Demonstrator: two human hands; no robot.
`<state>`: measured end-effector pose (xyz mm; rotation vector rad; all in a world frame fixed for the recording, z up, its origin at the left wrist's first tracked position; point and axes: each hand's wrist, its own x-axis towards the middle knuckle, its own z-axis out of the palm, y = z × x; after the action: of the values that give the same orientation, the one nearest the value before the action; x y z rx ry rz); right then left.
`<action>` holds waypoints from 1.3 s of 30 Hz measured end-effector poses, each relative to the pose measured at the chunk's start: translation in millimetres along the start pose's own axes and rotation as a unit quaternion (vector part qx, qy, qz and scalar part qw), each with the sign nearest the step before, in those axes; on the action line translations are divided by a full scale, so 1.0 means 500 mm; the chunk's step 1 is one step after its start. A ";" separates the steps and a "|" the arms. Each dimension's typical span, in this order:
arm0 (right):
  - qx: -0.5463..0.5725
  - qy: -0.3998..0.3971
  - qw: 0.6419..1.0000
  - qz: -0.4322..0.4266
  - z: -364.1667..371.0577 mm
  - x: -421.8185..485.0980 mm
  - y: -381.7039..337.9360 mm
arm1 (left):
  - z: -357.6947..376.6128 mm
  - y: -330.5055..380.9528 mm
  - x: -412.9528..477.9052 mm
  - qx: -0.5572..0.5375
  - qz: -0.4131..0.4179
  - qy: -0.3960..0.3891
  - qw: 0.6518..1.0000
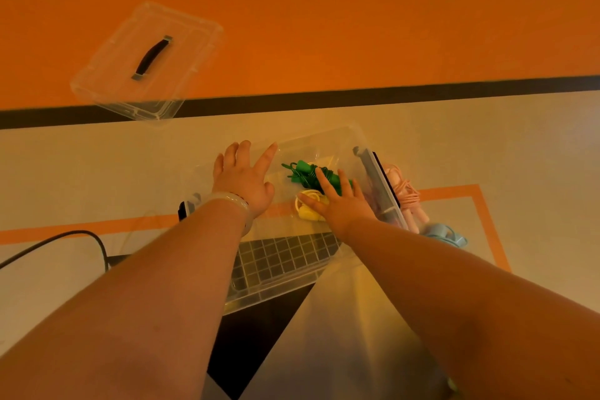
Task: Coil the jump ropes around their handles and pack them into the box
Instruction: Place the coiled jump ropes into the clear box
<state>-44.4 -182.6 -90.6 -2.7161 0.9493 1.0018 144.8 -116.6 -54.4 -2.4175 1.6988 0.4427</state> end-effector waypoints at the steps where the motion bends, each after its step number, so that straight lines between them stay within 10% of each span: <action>1: -0.006 0.003 1.000 -0.005 0.002 0.001 0.001 | 0.001 0.000 0.000 -0.004 0.001 -0.001 1.000; 9: -0.005 -0.001 0.997 -0.079 -0.012 0.011 0.040 | 0.009 -0.015 0.013 -0.047 0.039 -0.011 0.998; 19: 0.108 0.041 0.988 0.106 0.057 -0.035 0.001 | -0.024 0.030 0.073 0.004 0.110 -0.062 0.992; 27: -0.035 0.077 0.996 -0.039 0.023 -0.009 0.021 | -0.019 0.035 0.068 -0.014 0.097 -0.064 0.993; 39: 0.045 0.015 0.997 0.061 0.007 -0.006 0.043 | -0.019 0.041 0.073 -0.023 0.088 -0.057 0.994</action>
<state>-60.8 -197.4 -88.7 -2.6341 1.1475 0.9172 138.6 -158.9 -56.6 -2.2340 1.8783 0.6381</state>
